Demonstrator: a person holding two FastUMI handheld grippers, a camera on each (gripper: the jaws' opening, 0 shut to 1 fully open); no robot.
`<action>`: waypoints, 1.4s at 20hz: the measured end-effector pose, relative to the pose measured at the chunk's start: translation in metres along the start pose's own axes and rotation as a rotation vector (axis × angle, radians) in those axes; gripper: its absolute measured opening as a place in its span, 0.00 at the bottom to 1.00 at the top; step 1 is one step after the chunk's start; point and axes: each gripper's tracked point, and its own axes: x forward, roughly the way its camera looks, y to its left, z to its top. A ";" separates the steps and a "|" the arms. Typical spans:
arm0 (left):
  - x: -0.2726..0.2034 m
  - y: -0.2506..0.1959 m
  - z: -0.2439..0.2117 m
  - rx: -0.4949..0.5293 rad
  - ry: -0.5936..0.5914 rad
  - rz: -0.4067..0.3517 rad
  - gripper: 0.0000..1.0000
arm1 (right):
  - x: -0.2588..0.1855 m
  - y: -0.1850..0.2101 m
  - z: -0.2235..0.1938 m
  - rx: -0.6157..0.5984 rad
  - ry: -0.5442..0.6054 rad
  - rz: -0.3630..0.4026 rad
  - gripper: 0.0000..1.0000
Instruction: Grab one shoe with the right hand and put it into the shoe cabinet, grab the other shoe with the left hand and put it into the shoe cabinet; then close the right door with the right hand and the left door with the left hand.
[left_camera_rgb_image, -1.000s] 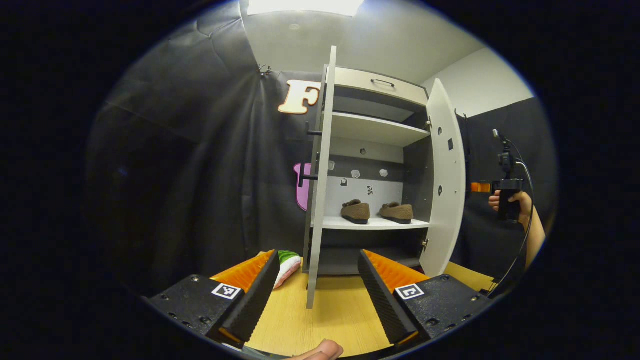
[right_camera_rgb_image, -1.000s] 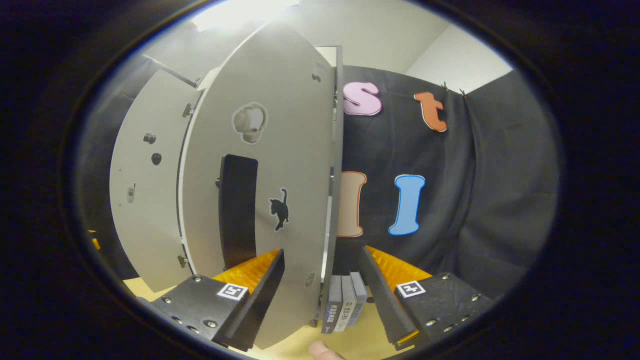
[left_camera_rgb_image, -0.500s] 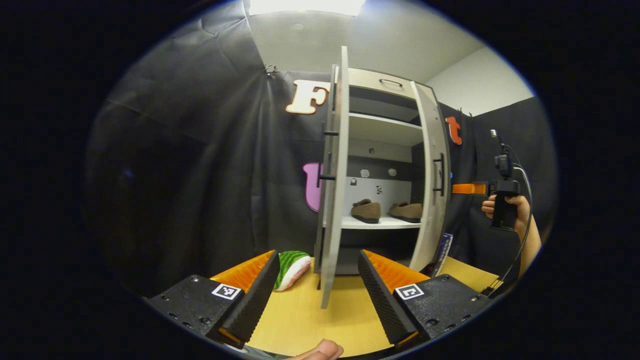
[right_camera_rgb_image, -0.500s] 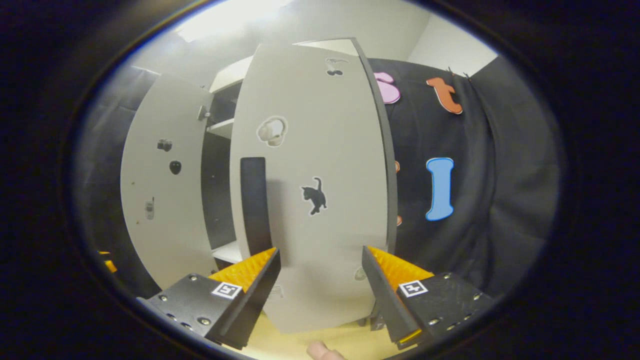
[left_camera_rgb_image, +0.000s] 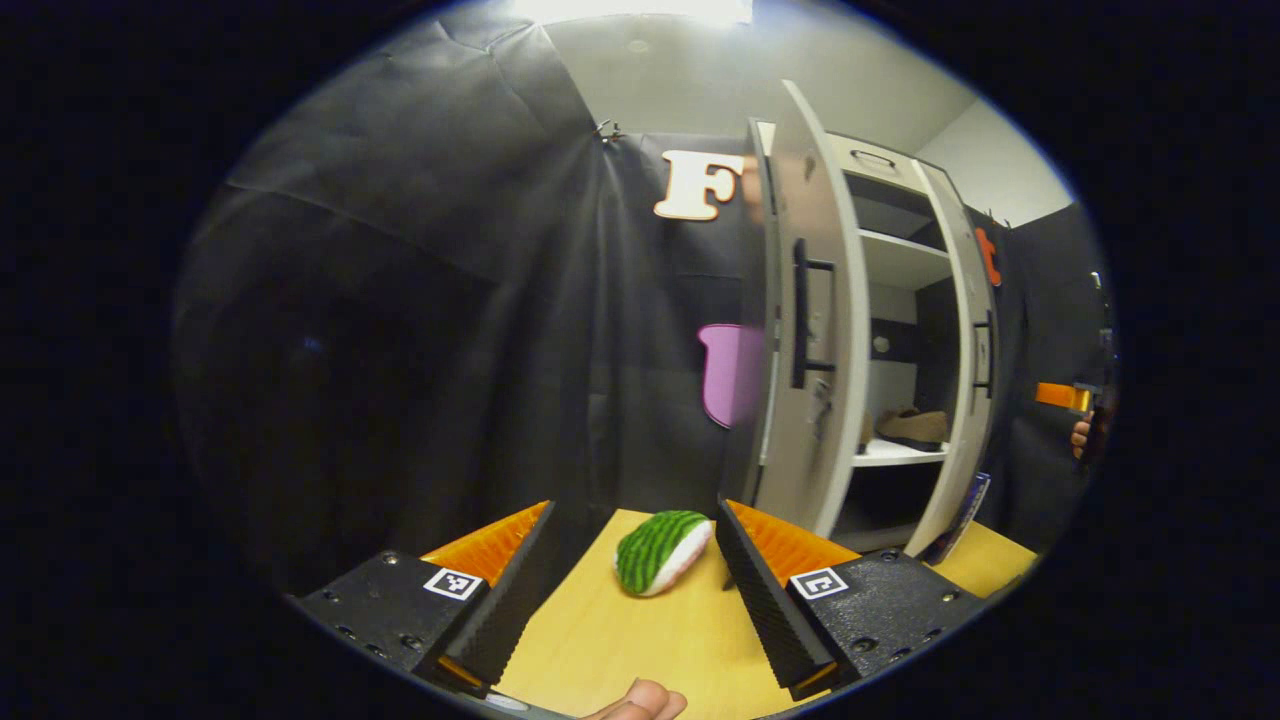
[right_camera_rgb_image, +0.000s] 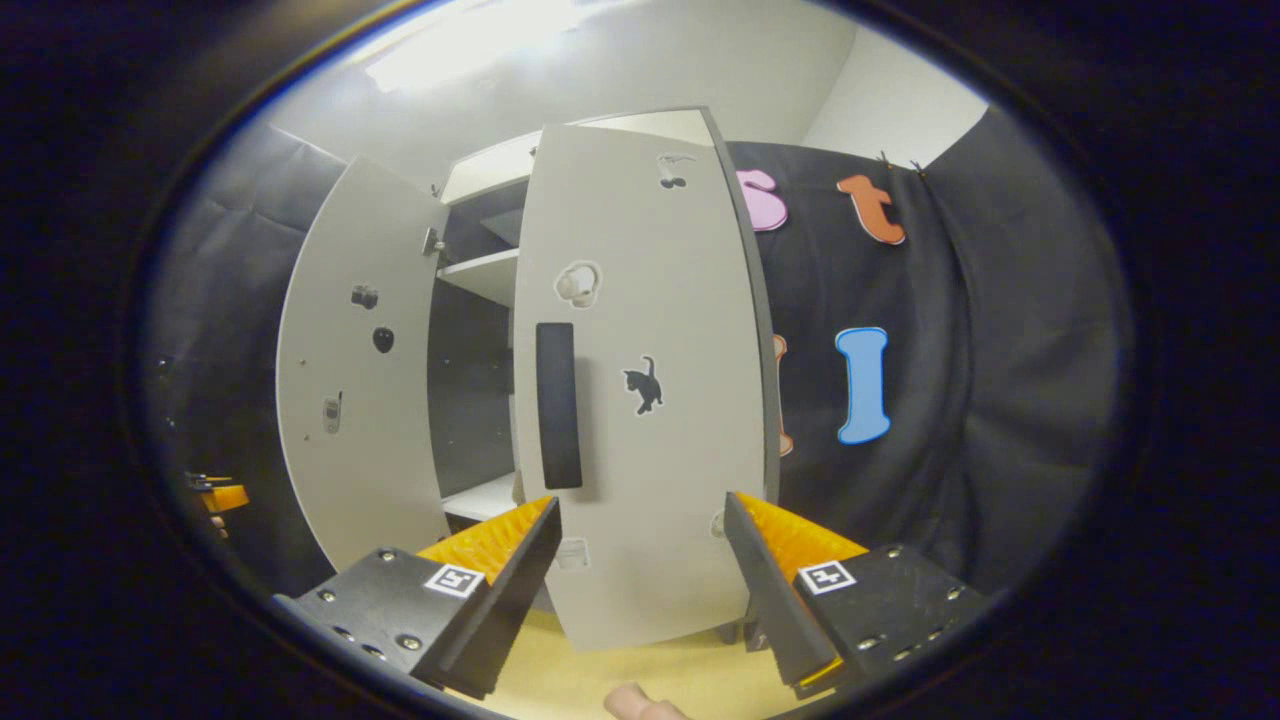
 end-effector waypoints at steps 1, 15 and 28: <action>0.010 0.007 0.007 -0.005 -0.003 0.012 0.93 | -0.005 0.004 0.000 -0.014 -0.005 0.003 0.98; 0.143 0.000 0.096 0.051 -0.019 -0.004 0.93 | -0.114 0.066 0.023 -0.097 -0.144 -0.004 0.98; 0.140 -0.081 0.103 0.018 0.010 -0.115 0.89 | -0.156 0.062 0.015 -0.060 -0.152 0.005 0.98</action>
